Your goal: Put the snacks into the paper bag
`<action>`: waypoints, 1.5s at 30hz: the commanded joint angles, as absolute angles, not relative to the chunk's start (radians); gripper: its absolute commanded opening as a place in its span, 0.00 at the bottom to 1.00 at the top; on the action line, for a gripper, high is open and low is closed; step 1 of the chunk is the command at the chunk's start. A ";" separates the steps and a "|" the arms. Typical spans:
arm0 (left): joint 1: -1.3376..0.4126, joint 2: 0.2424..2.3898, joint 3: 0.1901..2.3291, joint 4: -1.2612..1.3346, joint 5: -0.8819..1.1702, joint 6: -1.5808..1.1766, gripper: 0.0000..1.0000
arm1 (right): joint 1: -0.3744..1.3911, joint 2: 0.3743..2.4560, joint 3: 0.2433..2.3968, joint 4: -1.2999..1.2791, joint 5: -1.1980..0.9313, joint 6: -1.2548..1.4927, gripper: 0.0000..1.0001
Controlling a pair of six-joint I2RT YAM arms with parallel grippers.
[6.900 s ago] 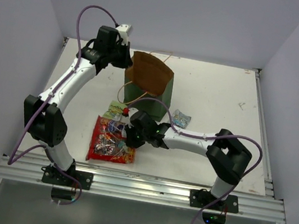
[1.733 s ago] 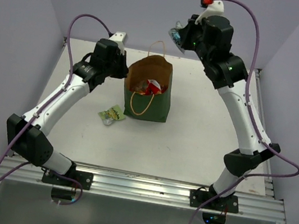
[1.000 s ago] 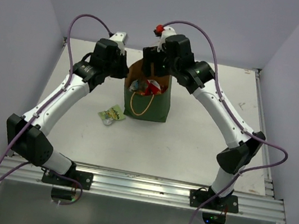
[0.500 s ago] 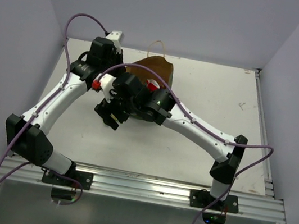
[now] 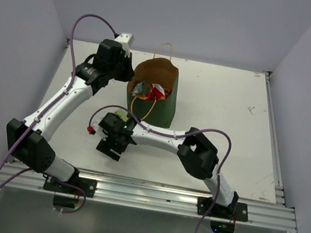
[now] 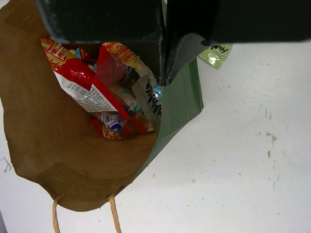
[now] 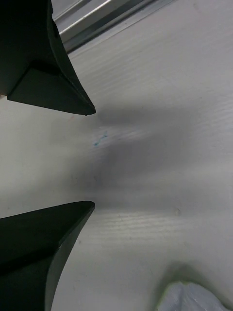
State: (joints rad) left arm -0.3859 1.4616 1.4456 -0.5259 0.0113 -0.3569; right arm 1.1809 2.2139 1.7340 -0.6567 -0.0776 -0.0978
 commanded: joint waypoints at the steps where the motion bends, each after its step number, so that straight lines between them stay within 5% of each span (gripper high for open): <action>1: -0.382 1.448 1.491 -0.494 0.029 -0.342 0.02 | 1.184 2.183 1.784 -0.546 -0.028 -0.110 0.76; 14: -0.382 1.447 1.479 -0.506 0.025 -0.341 0.02 | 1.154 2.255 1.899 -0.344 0.350 -0.086 0.80; 26: -0.382 1.448 1.483 -0.531 0.008 -0.337 0.02 | 1.005 2.443 2.106 -0.370 0.230 0.075 0.81; 35: -0.382 1.448 1.482 -0.525 0.005 -0.342 0.02 | 0.999 2.439 2.040 -0.434 0.092 0.166 0.80; 45: -0.380 1.440 1.473 -0.517 0.005 -0.345 0.02 | 0.999 2.393 1.910 -0.488 0.023 0.164 0.13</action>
State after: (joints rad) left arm -0.3832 1.4628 1.4456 -0.5297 0.0074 -0.3485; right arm 1.0122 2.4039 1.9694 -0.3771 0.0608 0.1436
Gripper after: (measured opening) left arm 0.021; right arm 0.192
